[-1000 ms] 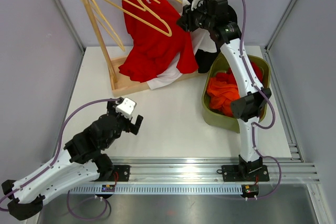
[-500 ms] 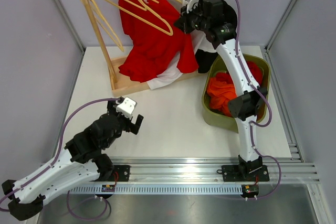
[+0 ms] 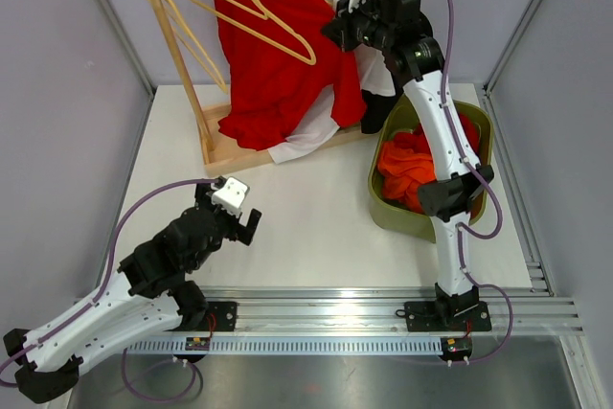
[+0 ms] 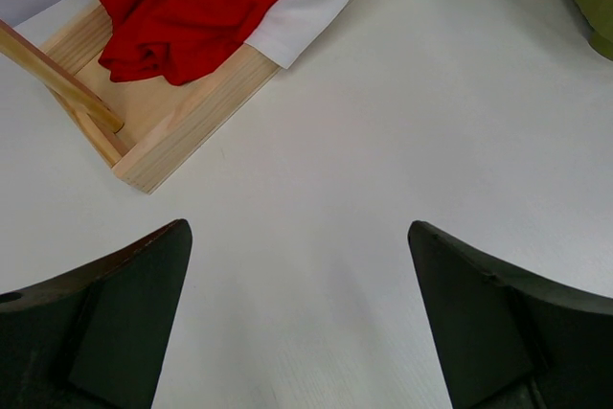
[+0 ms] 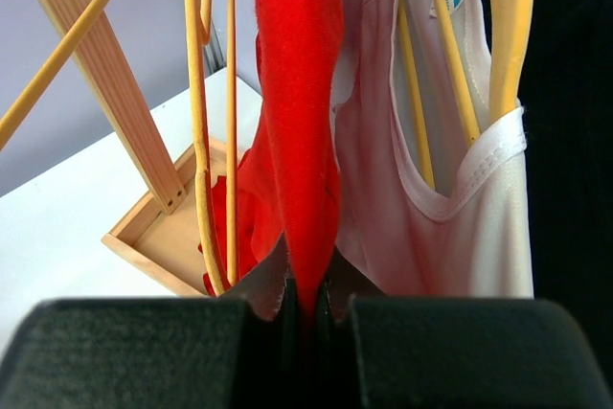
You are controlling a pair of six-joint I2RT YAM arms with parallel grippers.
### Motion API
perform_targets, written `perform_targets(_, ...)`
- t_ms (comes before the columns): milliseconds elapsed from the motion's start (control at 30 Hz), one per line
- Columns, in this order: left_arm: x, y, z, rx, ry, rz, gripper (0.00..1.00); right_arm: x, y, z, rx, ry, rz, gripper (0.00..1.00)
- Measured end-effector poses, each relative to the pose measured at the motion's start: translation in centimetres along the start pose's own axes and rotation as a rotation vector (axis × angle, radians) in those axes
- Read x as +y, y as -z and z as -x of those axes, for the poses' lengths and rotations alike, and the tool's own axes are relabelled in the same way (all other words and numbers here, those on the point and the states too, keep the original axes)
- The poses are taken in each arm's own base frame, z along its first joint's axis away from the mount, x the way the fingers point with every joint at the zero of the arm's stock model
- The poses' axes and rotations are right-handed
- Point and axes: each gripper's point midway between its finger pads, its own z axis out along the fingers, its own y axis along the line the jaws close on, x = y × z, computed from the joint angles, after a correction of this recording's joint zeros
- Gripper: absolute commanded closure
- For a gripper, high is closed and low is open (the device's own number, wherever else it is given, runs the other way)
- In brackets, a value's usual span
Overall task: Remove the t-shirt from the hanger
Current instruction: Grab a hanger with a tshirt on it with the right arm
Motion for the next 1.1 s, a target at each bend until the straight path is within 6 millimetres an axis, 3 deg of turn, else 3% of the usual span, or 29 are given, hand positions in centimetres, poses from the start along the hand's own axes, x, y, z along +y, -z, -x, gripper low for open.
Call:
perform_targets(267,0.1,0.1,0.1,-0.005,0.004,0.002,0.01,0.1,1.1,-0.7,0.043,0.000,-0.014,1.00)
perform_targets(667,0.2,0.4,0.4,-0.025,0.014,-0.002,0.01,1.7,7.7,-1.6,0.129,0.023,-0.028,1.00)
perform_targets(833,0.3,0.8,0.8,-0.046,0.025,-0.004,0.01,1.1,12.2,-4.2,0.181,0.021,-0.051,1.00)
perform_targets(967,0.4,1.1,1.1,-0.069,0.036,-0.010,0.01,0.8,16.6,-7.7,0.242,0.008,-0.055,1.00)
perform_targets(1100,0.3,1.5,1.5,-0.092,0.046,-0.023,0.01,3.1,20.0,-11.1,0.304,0.019,0.011,1.00)
